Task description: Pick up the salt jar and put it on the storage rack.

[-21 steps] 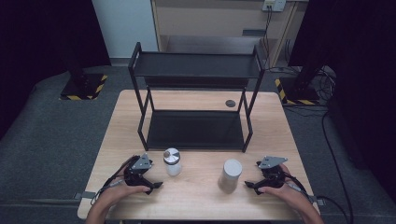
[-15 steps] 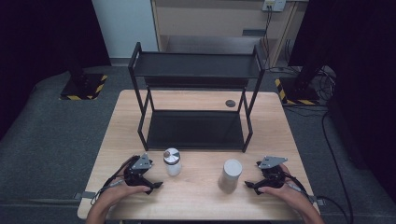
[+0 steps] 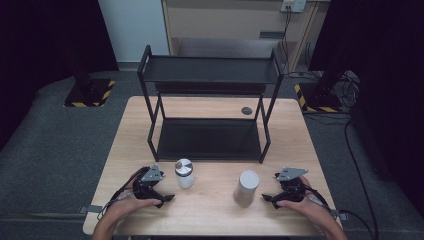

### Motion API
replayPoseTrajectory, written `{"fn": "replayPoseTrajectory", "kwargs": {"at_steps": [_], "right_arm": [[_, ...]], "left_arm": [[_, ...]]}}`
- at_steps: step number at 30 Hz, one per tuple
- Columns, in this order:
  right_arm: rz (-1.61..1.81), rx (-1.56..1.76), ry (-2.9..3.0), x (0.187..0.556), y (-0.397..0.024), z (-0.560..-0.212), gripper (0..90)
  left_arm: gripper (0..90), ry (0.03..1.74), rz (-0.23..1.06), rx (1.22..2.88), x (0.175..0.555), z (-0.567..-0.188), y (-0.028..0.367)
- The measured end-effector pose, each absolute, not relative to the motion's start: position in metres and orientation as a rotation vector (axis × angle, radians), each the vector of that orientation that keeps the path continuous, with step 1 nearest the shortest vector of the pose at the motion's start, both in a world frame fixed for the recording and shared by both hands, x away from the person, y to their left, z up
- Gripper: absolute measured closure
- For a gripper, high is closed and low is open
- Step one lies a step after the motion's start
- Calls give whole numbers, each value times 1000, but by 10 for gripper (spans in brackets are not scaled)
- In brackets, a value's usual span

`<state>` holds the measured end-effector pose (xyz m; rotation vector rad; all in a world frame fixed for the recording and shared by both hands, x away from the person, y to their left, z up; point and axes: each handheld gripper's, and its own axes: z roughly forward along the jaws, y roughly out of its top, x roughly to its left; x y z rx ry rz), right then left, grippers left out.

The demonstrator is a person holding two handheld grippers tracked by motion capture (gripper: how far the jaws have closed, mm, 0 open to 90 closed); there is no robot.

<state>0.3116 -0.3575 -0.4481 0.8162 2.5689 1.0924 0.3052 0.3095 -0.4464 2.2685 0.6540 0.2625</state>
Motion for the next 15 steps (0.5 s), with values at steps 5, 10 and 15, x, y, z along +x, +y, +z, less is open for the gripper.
{"fn": "replayPoseTrajectory", "kwargs": {"at_steps": [5,10,15], "right_arm": [[1092,817,2568,312,-358,-448,13],[1093,817,2568,312,-358,-448,13],[1093,818,2568,311,-357,-448,14]], "left_arm": [[25,647,247,2251,307,-448,310],[25,646,251,2232,307,-449,309],[24,650,254,2209,306,-449,308]]}}
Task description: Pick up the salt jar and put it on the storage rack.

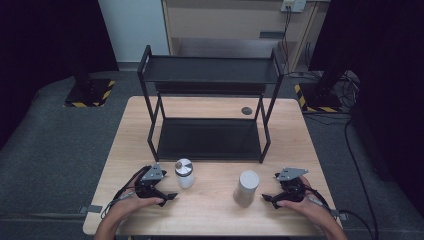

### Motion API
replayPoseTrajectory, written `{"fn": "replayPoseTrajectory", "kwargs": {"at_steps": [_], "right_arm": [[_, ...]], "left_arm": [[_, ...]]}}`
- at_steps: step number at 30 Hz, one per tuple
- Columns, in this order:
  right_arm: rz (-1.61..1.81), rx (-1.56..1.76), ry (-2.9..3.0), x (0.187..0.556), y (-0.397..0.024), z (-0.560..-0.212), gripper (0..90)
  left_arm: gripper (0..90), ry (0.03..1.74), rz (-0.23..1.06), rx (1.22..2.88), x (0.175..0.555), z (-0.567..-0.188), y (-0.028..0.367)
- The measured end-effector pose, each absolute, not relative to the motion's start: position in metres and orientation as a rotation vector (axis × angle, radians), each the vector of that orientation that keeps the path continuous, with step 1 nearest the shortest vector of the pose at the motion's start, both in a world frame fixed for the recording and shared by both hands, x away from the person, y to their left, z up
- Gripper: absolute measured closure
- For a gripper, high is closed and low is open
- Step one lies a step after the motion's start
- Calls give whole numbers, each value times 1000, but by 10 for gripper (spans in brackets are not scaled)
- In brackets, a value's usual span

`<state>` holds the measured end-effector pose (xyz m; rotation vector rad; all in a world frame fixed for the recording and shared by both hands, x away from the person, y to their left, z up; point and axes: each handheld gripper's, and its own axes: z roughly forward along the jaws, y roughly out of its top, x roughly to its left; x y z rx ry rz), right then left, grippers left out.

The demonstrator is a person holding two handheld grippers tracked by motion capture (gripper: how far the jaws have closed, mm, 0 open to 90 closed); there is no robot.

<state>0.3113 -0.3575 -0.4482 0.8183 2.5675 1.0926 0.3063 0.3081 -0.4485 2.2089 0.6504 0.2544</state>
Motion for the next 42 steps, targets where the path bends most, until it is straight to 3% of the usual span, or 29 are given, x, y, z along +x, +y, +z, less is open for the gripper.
{"fn": "replayPoseTrajectory", "kwargs": {"at_steps": [19,42], "right_arm": [[1093,818,2567,311,-357,-448,14],[1093,819,2567,311,-358,-448,14]], "left_arm": [[24,603,268,2178,307,-446,286],[32,679,297,2104,307,-448,273]]}}
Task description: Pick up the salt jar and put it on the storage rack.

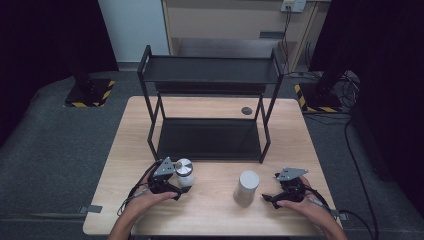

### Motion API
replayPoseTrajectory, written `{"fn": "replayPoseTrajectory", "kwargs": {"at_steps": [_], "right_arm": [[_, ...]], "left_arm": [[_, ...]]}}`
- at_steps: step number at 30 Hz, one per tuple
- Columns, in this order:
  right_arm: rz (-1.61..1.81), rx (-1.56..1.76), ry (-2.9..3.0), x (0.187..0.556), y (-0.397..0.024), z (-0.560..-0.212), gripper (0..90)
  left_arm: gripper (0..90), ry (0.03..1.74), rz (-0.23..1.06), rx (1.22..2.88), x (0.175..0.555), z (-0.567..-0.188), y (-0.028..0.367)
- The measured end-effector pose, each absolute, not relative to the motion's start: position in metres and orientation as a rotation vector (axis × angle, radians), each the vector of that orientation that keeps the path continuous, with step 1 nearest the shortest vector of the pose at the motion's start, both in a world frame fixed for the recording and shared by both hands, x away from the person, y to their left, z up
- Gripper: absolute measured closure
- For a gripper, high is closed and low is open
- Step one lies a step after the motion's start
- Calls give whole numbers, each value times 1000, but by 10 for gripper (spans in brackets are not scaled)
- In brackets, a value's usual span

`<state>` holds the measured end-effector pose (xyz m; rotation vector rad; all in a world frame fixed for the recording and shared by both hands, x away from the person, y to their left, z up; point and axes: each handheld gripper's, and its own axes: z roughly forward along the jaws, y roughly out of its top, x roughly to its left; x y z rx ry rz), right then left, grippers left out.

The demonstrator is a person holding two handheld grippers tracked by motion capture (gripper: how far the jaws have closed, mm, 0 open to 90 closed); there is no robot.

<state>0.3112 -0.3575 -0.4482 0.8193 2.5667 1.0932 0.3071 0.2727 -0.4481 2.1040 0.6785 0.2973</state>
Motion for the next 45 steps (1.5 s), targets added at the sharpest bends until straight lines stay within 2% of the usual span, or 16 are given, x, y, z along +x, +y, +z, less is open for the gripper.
{"fn": "replayPoseTrajectory", "kwargs": {"at_steps": [23,34,45], "right_arm": [[1093,820,2567,311,-358,-448,14],[1093,819,2567,311,-358,-448,14],[1093,819,2567,311,-358,-448,14]], "left_arm": [[101,721,317,2058,307,-451,259],[252,772,299,2044,309,-453,257],[292,768,304,2064,309,-451,254]]}}
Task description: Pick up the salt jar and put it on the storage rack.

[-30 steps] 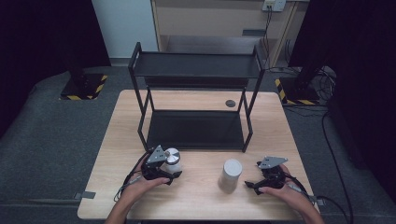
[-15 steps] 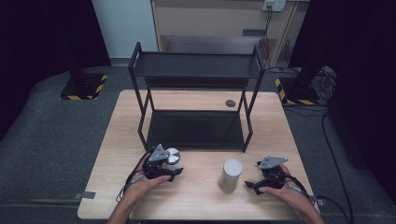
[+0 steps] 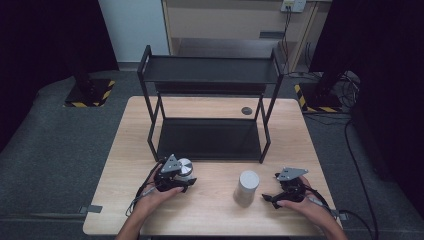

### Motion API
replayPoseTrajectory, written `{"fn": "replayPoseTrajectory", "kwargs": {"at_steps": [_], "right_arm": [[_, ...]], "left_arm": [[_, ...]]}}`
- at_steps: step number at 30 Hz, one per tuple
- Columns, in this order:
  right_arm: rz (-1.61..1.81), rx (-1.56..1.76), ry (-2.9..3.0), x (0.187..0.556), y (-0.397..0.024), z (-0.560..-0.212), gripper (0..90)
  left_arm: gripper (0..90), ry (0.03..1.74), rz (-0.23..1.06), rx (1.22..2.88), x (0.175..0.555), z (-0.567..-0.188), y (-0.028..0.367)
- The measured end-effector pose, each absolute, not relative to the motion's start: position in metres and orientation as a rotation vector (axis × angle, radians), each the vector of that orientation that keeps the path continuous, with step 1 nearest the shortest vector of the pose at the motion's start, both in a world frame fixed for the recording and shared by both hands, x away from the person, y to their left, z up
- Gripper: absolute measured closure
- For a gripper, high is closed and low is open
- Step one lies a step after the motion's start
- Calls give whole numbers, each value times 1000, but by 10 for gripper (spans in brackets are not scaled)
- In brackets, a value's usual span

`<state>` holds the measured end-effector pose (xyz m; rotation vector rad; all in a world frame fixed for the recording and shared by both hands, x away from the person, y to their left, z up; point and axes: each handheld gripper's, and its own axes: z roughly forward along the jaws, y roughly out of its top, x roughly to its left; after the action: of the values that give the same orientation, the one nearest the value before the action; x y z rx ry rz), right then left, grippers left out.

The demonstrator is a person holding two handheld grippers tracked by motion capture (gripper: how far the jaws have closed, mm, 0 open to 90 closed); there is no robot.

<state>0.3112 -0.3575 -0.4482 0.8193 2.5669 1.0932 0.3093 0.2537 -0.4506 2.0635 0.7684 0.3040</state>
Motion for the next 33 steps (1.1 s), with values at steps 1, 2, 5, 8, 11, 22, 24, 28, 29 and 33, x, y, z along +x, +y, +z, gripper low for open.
{"fn": "replayPoseTrajectory", "kwargs": {"at_steps": [1,2,5,8,11,22,24,28,29,33], "right_arm": [[1093,819,2567,311,-358,-448,14],[1093,819,2567,311,-358,-448,14],[1093,820,2567,311,-358,-448,14],[1093,819,2567,311,-358,-448,14],[1093,819,2567,311,-358,-448,14],[1093,819,2567,311,-358,-448,14],[1093,819,2567,311,-358,-448,14],[1093,819,2567,311,-358,-448,14],[1093,819,2567,311,-358,-448,14],[1093,819,2567,311,-358,-448,14]], "left_arm": [[293,782,317,2072,308,-449,252],[295,784,317,2071,308,-449,252],[297,779,316,2076,308,-447,253],[299,776,311,2082,307,-446,253],[299,772,317,2091,306,-445,250],[299,785,326,2057,301,-438,254],[300,787,327,2058,300,-436,255],[300,786,326,2065,299,-433,255],[300,788,328,2067,298,-433,254],[300,798,329,2078,298,-430,254]]}}
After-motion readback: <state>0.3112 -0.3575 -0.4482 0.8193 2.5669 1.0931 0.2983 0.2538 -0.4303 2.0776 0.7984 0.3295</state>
